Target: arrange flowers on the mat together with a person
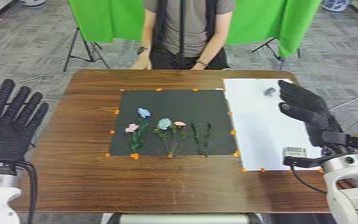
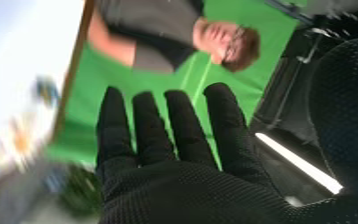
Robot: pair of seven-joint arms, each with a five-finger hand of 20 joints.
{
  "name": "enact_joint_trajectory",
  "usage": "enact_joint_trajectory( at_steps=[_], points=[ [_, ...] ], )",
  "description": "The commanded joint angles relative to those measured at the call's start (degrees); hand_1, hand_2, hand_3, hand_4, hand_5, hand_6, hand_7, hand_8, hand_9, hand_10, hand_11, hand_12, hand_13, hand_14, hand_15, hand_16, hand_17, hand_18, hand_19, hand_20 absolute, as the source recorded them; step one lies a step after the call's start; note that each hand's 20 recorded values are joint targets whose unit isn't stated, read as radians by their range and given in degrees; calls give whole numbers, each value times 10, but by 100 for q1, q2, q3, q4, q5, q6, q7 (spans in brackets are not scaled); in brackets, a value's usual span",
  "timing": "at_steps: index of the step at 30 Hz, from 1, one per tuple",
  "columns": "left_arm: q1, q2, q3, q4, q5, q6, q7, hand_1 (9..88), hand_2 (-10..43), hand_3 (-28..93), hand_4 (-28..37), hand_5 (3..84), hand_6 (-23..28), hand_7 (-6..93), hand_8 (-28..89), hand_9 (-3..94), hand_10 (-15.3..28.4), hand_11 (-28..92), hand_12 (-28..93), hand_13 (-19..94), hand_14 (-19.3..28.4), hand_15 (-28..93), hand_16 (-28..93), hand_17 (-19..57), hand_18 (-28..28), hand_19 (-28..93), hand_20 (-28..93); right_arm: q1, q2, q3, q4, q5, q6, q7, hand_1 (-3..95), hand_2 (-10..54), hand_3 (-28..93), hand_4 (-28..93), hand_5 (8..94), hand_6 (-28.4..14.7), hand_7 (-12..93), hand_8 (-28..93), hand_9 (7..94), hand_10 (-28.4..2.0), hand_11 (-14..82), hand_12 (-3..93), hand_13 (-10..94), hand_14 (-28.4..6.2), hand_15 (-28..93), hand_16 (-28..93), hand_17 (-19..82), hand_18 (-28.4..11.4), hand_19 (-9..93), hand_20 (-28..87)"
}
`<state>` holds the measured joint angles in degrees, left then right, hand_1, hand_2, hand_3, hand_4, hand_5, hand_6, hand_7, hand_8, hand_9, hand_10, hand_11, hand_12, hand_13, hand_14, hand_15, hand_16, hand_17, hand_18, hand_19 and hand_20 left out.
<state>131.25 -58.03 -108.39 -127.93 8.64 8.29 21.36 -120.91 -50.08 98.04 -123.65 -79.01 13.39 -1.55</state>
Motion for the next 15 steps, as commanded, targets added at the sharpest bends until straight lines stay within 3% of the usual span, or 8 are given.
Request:
enact_joint_trajectory(
  at_steps=[1,3,6,8,10,12,15],
  points=[
    [100,-45,82,25,-19,-18,-94,224,163,720,-283,342,49,105,-104,297,114,122,51,224,122,186,-58,-64,123,274,100,513,485,-465,25,-3794,291,1893,273,-94,765,-228,326,-34,94,-75,282,-155,3,180,185,-159,-2,286,48,-146,326,101],
    [108,-66,107,35,-17,30,-109,224,163,720,-283,343,49,105,-104,298,115,122,50,224,122,186,-57,-64,123,273,100,896,567,-862,211,-3921,393,2362,274,-92,765,-228,323,-34,95,-74,277,-156,2,178,178,-161,-1,285,41,-147,334,98],
    [131,-97,182,51,-236,-42,-127,225,163,719,-283,344,49,105,-104,300,115,122,51,225,123,188,-57,-64,123,274,101,1557,638,-1414,639,-4255,349,2796,276,-88,765,-227,319,-38,92,-71,275,-158,2,175,169,-165,19,275,26,-152,361,80],
    [115,-90,220,65,-165,1,-173,226,164,718,-283,345,49,107,-105,301,115,122,51,226,124,191,-56,-64,123,275,101,2024,740,-1813,901,-4508,253,3073,277,-88,765,-226,315,-42,91,-71,270,-161,1,174,160,-168,27,266,16,-154,372,71],
    [46,-53,268,93,-200,26,-195,226,164,717,-283,345,49,107,-105,302,115,123,51,226,124,193,-57,-64,123,276,101,2209,744,-1821,942,-4375,-268,3117,278,-87,763,-226,306,-44,87,-70,250,-168,-7,172,146,-172,38,257,11,-155,381,62],
    [66,-51,264,80,-153,-19,-242,226,165,717,-283,346,49,108,-106,302,115,122,50,226,125,193,-58,-65,123,277,101,2444,778,-2060,1112,-4399,-109,3094,278,-85,762,-226,289,-49,80,-68,212,-174,-25,167,127,-176,39,250,3,-156,388,57],
    [102,-77,266,66,-162,10,-223,226,165,720,-283,347,49,109,-106,303,115,122,51,225,125,193,-58,-65,123,279,102,2966,798,-2455,1479,-4430,-303,3162,279,-83,760,-225,285,-49,75,-64,203,-174,-30,168,117,-174,41,245,-1,-157,393,51]
  ],
)
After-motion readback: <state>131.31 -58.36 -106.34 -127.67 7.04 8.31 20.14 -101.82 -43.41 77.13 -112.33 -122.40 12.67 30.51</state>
